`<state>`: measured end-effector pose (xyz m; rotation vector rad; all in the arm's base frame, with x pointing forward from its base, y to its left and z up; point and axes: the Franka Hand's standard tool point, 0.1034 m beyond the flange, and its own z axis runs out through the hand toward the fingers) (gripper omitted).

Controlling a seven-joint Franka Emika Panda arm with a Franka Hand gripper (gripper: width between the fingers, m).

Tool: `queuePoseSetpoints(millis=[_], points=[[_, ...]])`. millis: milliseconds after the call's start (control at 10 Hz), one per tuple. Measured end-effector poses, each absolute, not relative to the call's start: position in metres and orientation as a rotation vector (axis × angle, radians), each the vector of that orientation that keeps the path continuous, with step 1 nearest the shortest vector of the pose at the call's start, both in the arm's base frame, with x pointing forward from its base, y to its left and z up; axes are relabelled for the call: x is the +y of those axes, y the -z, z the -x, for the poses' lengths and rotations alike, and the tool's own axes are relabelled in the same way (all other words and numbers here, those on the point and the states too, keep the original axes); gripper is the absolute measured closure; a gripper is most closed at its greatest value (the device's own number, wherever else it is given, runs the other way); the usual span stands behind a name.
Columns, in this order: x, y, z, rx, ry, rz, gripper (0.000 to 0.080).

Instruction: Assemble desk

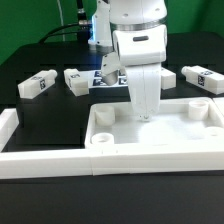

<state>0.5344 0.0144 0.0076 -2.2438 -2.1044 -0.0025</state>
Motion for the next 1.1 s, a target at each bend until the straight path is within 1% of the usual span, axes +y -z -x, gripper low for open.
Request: queuePoseSetpoints(millis=[100,200,300,700,800,900,1000,1100], points=[[0.014,-0.007,-0.534,-2.104,0.002,2.244,0.0351],[0.014,-0.007,-0.534,-2.104,0.001,2.243,0.0201],[0.014,-0.007,-0.534,-2.103,0.001,2.243,0.0165],[0.014,-0.007,-0.534,-2.103,0.001,2.243,0.0150],[0.016,-0.010,-0.535,-2.077,0.000,2.273,0.0150],[0.024,-0.031,-0.538,-2.055,0.009,2.323,0.0150],[0.034,-0.047,-0.533,-2.022,0.007,2.365,0.0150],[0.048,-0.059,-0.530,-1.925,0.016,2.460,0.0150]])
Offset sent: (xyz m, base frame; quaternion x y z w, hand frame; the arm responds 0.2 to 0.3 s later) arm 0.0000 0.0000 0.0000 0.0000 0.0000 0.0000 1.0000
